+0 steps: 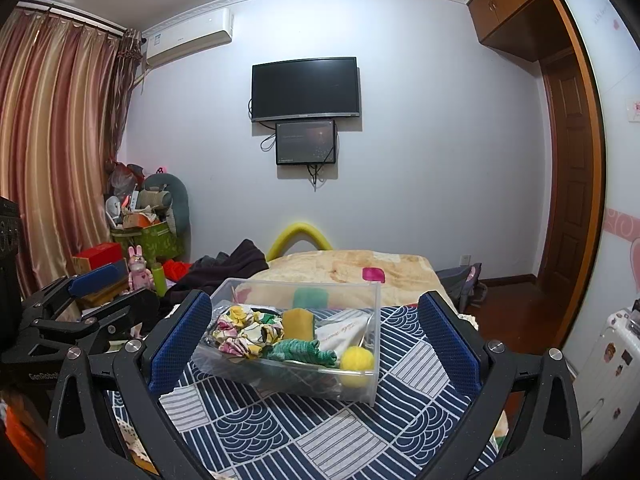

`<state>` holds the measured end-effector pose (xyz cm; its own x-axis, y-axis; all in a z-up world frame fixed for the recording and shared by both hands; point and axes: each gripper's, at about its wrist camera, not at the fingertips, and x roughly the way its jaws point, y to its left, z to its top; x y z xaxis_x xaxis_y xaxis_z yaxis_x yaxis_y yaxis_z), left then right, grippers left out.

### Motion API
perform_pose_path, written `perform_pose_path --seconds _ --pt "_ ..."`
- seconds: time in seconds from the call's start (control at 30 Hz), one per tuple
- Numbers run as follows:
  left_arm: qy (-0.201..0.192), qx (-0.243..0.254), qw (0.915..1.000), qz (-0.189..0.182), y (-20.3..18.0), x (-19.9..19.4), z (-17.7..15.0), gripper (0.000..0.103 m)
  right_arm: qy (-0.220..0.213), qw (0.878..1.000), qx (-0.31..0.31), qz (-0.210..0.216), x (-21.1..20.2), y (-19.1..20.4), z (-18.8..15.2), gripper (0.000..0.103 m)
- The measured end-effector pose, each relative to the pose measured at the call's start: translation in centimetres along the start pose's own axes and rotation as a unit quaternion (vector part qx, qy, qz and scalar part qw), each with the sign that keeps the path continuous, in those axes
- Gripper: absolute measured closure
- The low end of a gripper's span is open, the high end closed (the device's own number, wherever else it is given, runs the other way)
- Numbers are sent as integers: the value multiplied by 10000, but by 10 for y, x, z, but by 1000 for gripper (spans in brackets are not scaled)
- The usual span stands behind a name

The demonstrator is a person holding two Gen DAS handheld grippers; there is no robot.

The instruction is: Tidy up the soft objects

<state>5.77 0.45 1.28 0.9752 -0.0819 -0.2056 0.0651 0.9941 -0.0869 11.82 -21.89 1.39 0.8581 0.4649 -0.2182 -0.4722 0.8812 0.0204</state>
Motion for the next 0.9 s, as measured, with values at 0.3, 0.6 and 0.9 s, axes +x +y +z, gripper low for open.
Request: perform_pose_path --seconds 0.3,0.6,0.9 --pt "62 13 10000 -36 0 1 0 0 1 10000 13 7 0 0 0 0" --pt "52 56 10000 -53 -2 -2 -1 0 16 10000 24 5 0 0 -1 0" --pt "97 -62 9999 -99 2 -2 0 0 73 10000 49 22 1 2 -2 0"
